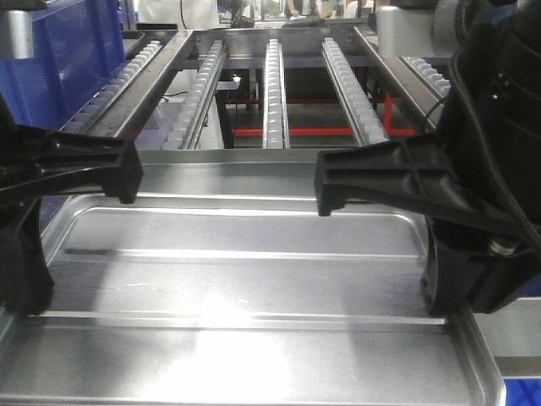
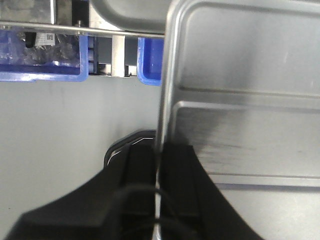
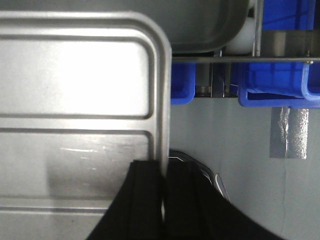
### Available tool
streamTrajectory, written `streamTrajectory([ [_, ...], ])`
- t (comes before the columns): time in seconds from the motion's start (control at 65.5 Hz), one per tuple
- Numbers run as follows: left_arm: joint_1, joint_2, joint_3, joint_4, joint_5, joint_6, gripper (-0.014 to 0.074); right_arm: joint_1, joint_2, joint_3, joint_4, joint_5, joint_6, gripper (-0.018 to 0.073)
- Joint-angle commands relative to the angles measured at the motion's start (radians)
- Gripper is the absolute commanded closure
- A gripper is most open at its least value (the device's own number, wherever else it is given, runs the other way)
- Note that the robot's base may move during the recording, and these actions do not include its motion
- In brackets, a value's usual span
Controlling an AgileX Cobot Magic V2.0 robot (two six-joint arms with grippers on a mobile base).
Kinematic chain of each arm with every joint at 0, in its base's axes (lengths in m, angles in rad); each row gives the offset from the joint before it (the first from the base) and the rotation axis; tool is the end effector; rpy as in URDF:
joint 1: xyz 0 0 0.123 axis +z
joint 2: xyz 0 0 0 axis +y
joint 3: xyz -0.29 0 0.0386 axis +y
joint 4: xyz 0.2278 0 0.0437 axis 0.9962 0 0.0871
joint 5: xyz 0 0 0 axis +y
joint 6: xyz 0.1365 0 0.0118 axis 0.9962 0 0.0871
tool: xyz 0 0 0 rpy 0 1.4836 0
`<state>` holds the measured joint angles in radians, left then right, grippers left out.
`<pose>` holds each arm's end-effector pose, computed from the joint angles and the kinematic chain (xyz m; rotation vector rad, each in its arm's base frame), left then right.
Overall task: Grab silver tray and place in blue box
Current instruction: 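Close both grippers on the tray edges and lift it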
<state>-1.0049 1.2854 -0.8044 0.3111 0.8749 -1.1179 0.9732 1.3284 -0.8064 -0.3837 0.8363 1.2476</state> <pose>0.1452 -0.1685 0.2193 0.0704 2.7560 -0.1834 0.1612 0.1692 0.2139 0.0794 2.7170 0.1688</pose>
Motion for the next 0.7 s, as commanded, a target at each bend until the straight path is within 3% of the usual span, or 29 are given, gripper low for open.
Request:
streamTrajectory([
  [0.0,-0.013,-0.03,-0.028,-0.006,-0.07,-0.012,0.061,0.003,-0.024,-0.028,-0.025,-0.07,-0.003,0.0506],
  [0.687,-0.013,-0.03,-0.028,-0.006,-0.07,-0.012,0.061,0.003,-0.024,-0.028,-0.025,-0.07,-0.003,0.0506],
])
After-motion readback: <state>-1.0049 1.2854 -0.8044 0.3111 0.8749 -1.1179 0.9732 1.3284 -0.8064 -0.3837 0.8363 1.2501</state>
